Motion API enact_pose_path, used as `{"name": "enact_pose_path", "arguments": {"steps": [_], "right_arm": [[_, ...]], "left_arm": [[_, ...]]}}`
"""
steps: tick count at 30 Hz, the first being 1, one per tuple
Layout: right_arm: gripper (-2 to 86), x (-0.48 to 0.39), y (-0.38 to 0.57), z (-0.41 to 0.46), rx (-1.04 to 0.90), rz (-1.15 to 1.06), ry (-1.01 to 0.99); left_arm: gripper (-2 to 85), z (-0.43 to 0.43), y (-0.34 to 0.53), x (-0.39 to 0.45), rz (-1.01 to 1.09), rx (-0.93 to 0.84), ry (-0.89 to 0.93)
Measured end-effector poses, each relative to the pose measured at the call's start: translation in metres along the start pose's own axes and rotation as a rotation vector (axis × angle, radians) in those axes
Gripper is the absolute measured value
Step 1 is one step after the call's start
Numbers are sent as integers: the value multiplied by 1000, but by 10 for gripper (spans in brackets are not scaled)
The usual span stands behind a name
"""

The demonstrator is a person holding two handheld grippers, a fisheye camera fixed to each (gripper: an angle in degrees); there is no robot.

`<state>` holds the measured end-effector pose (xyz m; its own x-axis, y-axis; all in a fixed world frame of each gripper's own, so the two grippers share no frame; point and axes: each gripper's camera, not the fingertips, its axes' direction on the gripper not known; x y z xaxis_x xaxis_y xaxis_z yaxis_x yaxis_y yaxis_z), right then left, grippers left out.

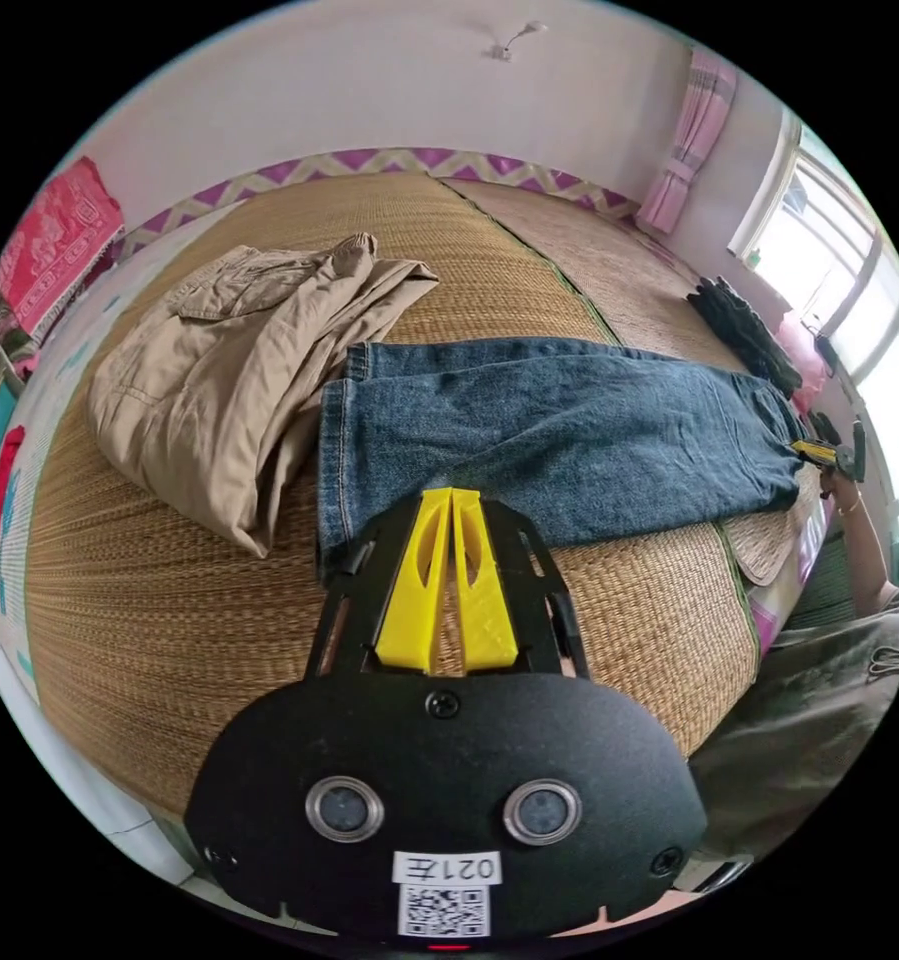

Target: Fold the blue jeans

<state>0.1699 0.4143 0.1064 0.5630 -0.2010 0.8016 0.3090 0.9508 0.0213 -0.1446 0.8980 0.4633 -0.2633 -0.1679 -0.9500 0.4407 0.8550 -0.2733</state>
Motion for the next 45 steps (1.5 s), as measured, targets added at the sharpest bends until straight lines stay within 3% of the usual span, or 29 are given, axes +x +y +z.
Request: {"name": "enact_pose_path", "arguments": {"steps": [7,16,20,27,34,38,45], "right_arm": [[-4,23,-16,-18,46,34,-120],[34,16,-62,-46,-31,-84,58],[74,56,-92,-76,171,-130,-25],[81,149,-156,-42,63,-275,-152],[81,207,-193,11,-172,-307,-298],[5,218,-189,4,-159,-343,-380],[-9,232,-157,-42,26,-349,-376]], "left_arm": [[29,-45,-13,70,122,304,66],[120,15,-111,167,378,138,20],[119,33,-156,180,435,106,33],[69,67,-235,174,524,-6,99],[109,117,-275,180,567,-174,186],[102,128,-280,178,559,-161,188],[1,133,-281,172,563,-116,204]]}}
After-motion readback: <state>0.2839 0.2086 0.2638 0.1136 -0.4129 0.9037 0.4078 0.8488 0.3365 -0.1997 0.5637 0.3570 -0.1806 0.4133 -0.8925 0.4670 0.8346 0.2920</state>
